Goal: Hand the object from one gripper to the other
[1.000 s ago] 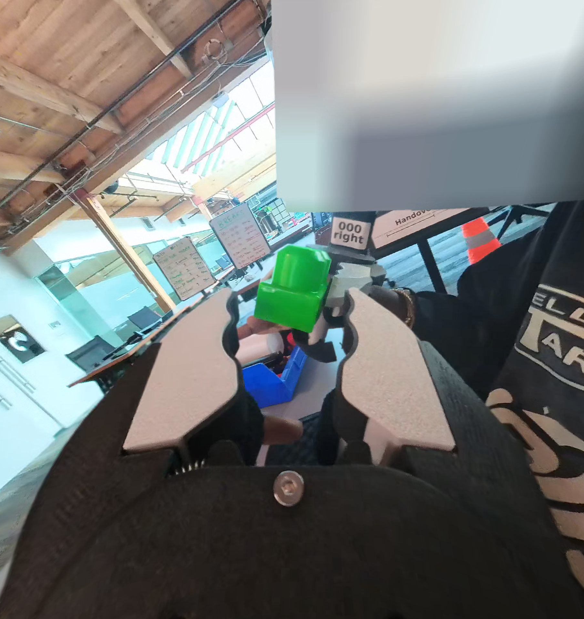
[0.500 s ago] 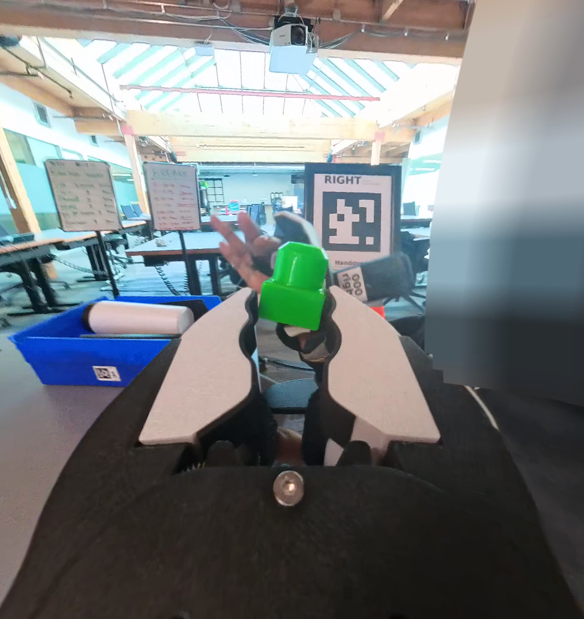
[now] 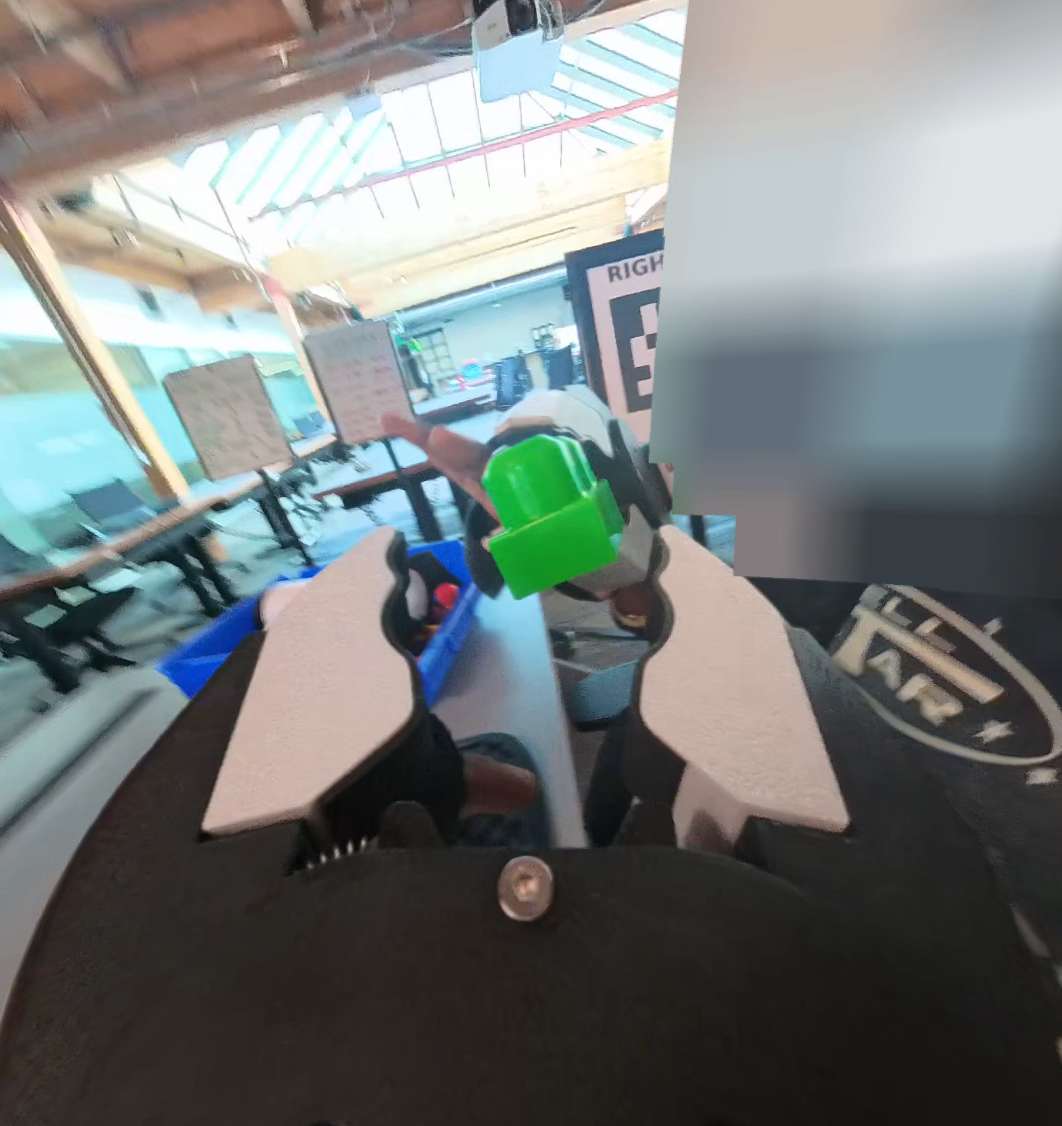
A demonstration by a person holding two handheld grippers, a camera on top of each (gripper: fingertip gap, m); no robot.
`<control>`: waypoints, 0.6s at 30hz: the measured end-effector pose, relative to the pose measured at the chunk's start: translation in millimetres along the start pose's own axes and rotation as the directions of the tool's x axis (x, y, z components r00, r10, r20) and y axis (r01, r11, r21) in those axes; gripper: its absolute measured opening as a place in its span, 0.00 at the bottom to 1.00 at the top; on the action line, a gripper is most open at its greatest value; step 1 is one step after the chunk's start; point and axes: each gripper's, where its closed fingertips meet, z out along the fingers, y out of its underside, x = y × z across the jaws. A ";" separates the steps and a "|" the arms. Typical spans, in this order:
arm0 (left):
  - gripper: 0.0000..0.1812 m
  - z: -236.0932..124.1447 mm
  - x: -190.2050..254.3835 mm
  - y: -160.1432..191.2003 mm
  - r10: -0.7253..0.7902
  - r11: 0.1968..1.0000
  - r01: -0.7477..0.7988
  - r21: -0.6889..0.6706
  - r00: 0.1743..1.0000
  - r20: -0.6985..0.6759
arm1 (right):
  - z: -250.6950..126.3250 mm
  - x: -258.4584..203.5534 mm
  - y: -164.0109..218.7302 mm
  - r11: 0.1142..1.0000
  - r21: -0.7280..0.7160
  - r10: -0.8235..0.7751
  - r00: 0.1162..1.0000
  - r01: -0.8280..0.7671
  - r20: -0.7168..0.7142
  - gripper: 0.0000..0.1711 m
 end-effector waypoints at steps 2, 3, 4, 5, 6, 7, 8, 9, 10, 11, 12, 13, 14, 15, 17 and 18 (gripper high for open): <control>0.44 1.1 2.9 -1.0 0.179 0.984 -0.178 -0.022 0.983 0.041 | 0.2 1.7 -1.0 0.980 0.027 0.195 0.980 -0.196 0.037 0.27; 0.44 1.7 4.3 -1.2 0.263 0.965 -0.261 -0.036 0.963 0.060 | 0.6 -1.6 -1.3 0.954 0.030 0.296 0.951 -0.299 0.083 0.27; 0.44 2.6 7.1 -0.9 0.333 0.942 -0.331 -0.048 0.941 0.065 | 0.8 -7.2 -1.9 0.919 0.020 0.386 0.911 -0.393 0.142 0.27; 0.44 3.4 9.9 -0.4 0.382 0.924 -0.379 -0.058 0.922 0.064 | 0.7 -12.2 -2.3 0.886 0.005 0.454 0.870 -0.464 0.190 0.27; 0.43 4.3 12.4 0.7 0.409 0.912 -0.405 -0.069 0.911 0.058 | 0.6 -15.1 -2.5 0.860 -0.006 0.500 0.838 -0.511 0.219 0.27; 0.41 5.0 13.9 2.4 0.421 0.905 -0.417 -0.082 0.906 0.051 | 0.3 -16.3 -3.2 0.841 -0.008 0.528 0.816 -0.541 0.235 0.27; 0.39 5.4 15.0 3.5 0.425 0.903 -0.420 -0.090 0.904 0.044 | -0.4 -16.5 -4.7 0.827 -0.004 0.545 0.801 -0.562 0.248 0.27; 0.36 5.5 16.2 3.9 0.425 0.903 -0.421 -0.088 0.904 0.036 | -1.2 -16.9 -6.1 0.816 -0.002 0.558 0.788 -0.577 0.261 0.27; 0.32 5.4 17.6 3.7 0.422 0.905 -0.418 -0.081 0.906 0.028 | -1.9 -17.3 -7.0 0.809 -0.006 0.567 0.778 -0.587 0.270 0.27; 0.28 5.2 20.0 4.1 0.410 0.910 -0.408 -0.074 0.912 0.009 | -2.1 -17.5 -7.4 0.807 -0.009 0.570 0.775 -0.590 0.273 0.27; 0.26 4.8 20.0 3.5 0.387 0.920 -0.386 -0.069 0.922 0.003 | -2.4 -18.1 -8.0 0.810 -0.010 0.566 0.777 -0.587 0.277 0.27; 0.24 4.0 18.9 3.2 0.363 0.929 -0.363 -0.071 0.932 0.000 | -2.8 -18.7 -8.5 0.813 -0.009 0.561 0.779 -0.582 0.281 0.27; 0.24 3.5 18.4 3.1 0.333 0.940 -0.333 -0.071 0.943 -0.007 | -2.4 -18.2 -9.0 0.813 -0.004 0.560 0.781 -0.582 0.277 0.27; 0.24 3.1 17.9 1.8 0.291 0.955 -0.291 -0.063 0.957 -0.010 | -1.9 -17.2 -9.7 0.817 0.008 0.553 0.789 -0.576 0.268 0.27; 0.24 2.0 15.8 -2.8 0.177 0.983 -0.177 -0.037 0.984 -0.015 | -0.9 -14.5 -8.8 0.874 0.047 0.463 0.858 -0.484 0.220 0.35; 0.24 1.3 14.4 -4.6 0.111 0.993 -0.112 -0.026 0.994 -0.022 | -0.3 -14.2 -6.9 0.914 0.051 0.388 0.902 -0.404 0.188 0.43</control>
